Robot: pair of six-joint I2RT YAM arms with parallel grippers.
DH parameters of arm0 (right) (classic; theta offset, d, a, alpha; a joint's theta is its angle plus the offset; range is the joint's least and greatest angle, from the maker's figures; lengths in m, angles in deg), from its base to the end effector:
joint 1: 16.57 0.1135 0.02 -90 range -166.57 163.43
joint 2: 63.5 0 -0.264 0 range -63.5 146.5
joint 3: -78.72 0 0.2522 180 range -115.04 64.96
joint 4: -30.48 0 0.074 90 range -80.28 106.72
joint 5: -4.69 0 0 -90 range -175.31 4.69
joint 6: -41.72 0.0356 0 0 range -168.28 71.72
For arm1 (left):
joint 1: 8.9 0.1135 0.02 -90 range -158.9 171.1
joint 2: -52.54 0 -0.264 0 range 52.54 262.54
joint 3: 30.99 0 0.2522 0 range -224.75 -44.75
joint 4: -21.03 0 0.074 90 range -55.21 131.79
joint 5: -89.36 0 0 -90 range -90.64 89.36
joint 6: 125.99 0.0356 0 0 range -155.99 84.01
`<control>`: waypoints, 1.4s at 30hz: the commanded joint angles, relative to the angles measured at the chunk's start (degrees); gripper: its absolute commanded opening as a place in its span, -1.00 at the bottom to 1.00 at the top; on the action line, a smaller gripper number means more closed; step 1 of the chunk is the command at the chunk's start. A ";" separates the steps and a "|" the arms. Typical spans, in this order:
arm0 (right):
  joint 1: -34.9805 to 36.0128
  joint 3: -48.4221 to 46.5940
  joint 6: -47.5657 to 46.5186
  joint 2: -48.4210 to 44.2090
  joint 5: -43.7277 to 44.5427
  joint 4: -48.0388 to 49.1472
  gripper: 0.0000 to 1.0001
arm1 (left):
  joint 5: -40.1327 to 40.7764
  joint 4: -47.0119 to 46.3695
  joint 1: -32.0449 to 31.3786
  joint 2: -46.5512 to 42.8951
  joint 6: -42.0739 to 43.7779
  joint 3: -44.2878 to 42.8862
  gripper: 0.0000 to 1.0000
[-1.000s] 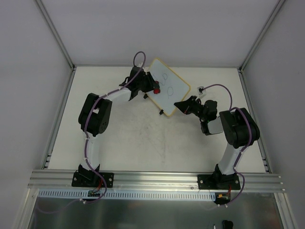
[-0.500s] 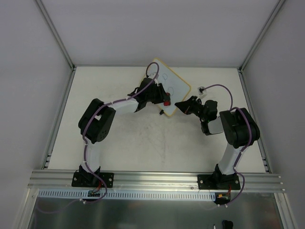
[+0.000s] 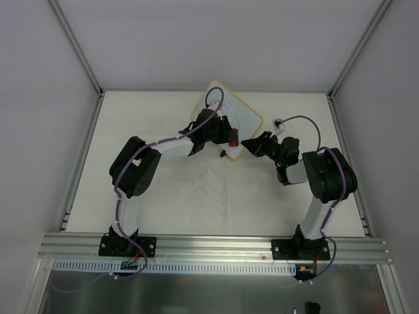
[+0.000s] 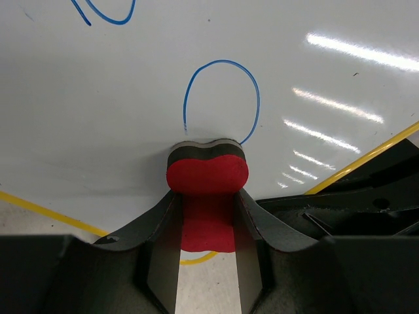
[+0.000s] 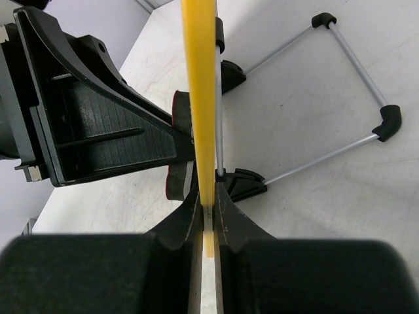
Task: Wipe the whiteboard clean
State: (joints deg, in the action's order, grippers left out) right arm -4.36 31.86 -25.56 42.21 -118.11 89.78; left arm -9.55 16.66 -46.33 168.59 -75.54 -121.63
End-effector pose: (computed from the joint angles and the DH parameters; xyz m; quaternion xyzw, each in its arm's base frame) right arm 0.3144 0.0878 0.1526 -0.1377 0.6912 0.3941 0.5899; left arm 0.3664 -0.2874 0.2033 0.0288 0.8225 -0.4014 0.4019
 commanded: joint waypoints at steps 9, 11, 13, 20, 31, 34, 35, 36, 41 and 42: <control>0.80 -1.09 1.80 -0.33 -2.97 10.00 -1.00 | -0.50 3.19 6.30 3.57 3.78 -9.95 -1.00; 0.80 -1.00 1.80 -0.42 -2.98 10.17 -1.00 | -0.94 4.15 7.54 4.53 3.87 -12.06 -1.00; 0.98 -0.82 1.89 -0.33 -2.98 10.26 -1.00 | -1.46 4.51 9.30 5.41 3.87 -13.81 -1.00; 1.24 0.14 1.80 -0.77 -3.06 10.88 -1.00 | -1.38 5.82 14.22 8.05 3.95 -17.42 -1.00; 1.06 1.37 1.36 -2.70 -4.29 10.44 -1.00 | -2.43 6.62 18.27 10.16 5.71 -22.60 -1.00; 1.06 1.37 1.45 -2.70 -4.38 10.26 -1.00 | -2.78 6.88 18.27 10.60 6.24 -24.10 -1.00; 1.06 1.37 1.54 -2.62 -4.38 10.26 -1.00 | -3.65 6.88 18.27 10.86 6.76 -24.63 -1.00; 1.06 1.46 1.62 -2.53 -4.38 10.26 -1.00 | -4.10 6.88 18.27 11.04 6.94 -25.07 -1.00; 0.98 1.29 1.71 -2.44 -4.64 10.18 -1.00 | -6.12 7.41 18.27 12.01 7.29 -26.30 -1.00; 1.06 1.29 1.80 -2.44 -4.65 10.18 -1.00 | -6.47 7.41 18.27 12.18 7.47 -26.30 -1.00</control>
State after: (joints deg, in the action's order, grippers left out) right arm -3.88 32.73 -24.58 41.95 -119.24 91.14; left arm -13.66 24.60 -27.68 179.85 -69.59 -145.96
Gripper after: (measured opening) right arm 0.083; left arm 0.316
